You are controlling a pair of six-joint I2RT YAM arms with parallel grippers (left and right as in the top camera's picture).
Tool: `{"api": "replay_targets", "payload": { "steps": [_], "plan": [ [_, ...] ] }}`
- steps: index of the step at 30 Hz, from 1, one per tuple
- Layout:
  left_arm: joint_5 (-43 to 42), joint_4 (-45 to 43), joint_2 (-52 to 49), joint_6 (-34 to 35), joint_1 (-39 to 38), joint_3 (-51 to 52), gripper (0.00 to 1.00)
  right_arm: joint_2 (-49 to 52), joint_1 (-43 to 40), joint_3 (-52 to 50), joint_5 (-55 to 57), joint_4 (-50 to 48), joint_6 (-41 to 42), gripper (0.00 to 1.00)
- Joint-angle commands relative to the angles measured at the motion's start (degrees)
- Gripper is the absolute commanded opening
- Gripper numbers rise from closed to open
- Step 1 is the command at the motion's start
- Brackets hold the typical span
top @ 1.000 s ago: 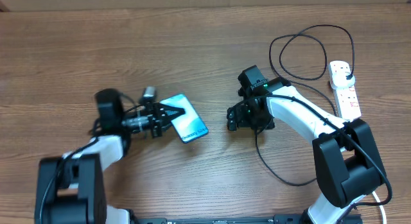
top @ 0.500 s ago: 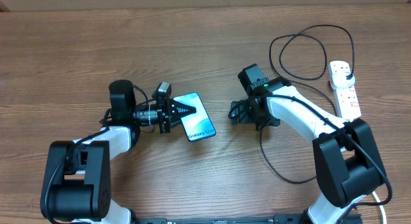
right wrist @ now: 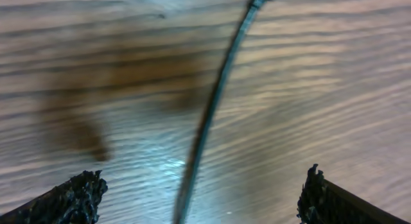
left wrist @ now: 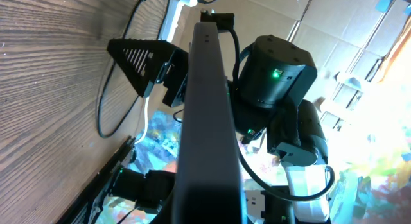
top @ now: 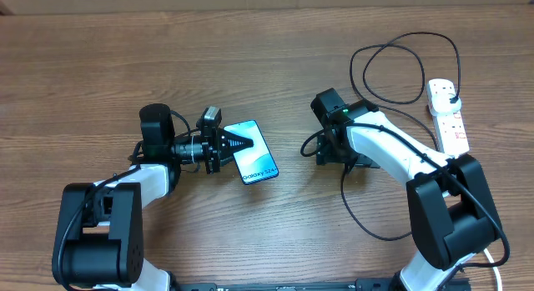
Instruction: Plug charger to phone and switch on socket
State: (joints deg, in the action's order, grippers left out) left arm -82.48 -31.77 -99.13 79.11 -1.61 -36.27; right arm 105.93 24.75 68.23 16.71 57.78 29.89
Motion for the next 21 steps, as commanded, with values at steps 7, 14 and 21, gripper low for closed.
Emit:
{"api": "replay_targets", "payload": {
  "steps": [7, 14, 21],
  "plan": [
    [-1.4, -0.4, -0.2, -0.9, 0.2, -1.4, 0.04, -0.3, -1.1, 1.1, -6.0, -2.0, 6.4, 1.00],
    [-1.6, -0.4, -0.2, -0.9, 0.1, -1.4, 0.04, -0.3, -7.2, 1.1, -10.3, -8.9, 9.8, 0.90],
    [-1.4, -0.5, -0.2, -0.9, 0.1, -1.4, 0.04, 0.8, -13.6, 1.0, -15.4, -11.1, 8.9, 0.75]
  ]
}}
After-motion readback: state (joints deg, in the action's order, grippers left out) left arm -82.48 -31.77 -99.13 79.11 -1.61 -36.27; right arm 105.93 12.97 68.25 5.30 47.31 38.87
